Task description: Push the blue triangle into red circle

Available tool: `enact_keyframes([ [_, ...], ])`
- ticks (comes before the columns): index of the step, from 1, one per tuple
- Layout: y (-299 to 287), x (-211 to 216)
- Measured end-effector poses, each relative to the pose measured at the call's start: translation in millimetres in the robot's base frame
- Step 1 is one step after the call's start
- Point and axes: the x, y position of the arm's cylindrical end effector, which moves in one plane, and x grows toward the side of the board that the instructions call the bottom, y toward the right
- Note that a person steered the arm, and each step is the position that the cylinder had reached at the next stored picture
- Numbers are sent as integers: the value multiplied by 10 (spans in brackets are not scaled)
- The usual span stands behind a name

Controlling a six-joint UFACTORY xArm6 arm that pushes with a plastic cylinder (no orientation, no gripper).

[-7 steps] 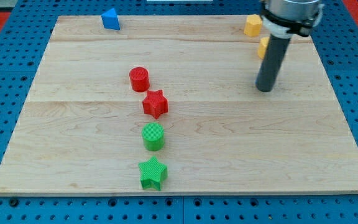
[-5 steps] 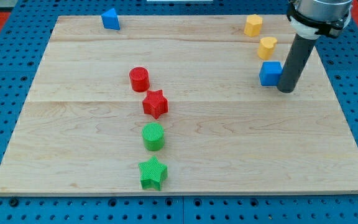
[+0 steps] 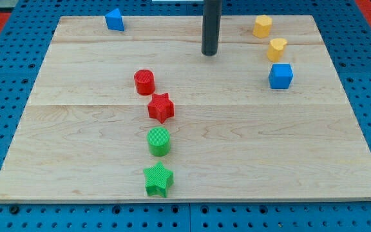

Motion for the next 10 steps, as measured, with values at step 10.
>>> enact_keyframes([
  [10,-3427,-46],
])
